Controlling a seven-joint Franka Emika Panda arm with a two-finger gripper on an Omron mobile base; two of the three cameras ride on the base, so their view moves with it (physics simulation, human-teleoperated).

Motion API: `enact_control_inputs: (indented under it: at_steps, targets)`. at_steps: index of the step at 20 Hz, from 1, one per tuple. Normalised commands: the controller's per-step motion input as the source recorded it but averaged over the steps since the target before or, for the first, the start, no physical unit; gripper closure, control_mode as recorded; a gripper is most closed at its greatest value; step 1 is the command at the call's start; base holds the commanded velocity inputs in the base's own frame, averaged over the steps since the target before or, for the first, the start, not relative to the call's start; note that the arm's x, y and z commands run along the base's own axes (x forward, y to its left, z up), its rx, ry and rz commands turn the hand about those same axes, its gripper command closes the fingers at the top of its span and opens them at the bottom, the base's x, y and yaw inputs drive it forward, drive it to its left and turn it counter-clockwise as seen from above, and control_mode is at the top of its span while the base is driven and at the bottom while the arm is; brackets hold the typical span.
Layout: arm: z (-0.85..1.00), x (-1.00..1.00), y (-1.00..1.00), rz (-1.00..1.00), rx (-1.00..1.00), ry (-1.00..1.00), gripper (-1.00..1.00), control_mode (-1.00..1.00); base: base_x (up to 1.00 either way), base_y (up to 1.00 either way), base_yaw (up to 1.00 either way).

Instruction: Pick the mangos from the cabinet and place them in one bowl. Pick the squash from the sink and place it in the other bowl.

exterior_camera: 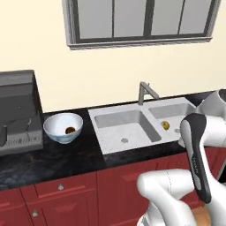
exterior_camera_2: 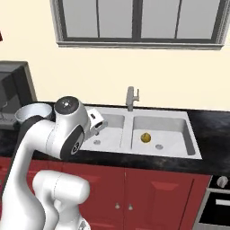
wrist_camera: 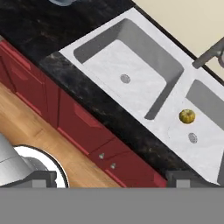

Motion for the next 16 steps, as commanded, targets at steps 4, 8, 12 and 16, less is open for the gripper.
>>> enact_control_inputs:
  at_steps: [4,8,12,16]
  targets:
    - [0.0,0.0,0.0,0.0,0.0,0.0,-1.0,1.0,0.2,-0.81,-0.1]
    - [0.0,0.0,0.0,0.0,0.0,0.0,-1.0,1.0,0.32,-0.66,-0.08]
    - [0.0,0.0,0.0,0.0,0.0,0.0,-1.0,1.0,0.34,-0.46,-0.01]
    - [0.0,0.0,0.0,0.0,0.0,0.0,-1.0,1.0,0.15,-0.41,0.09]
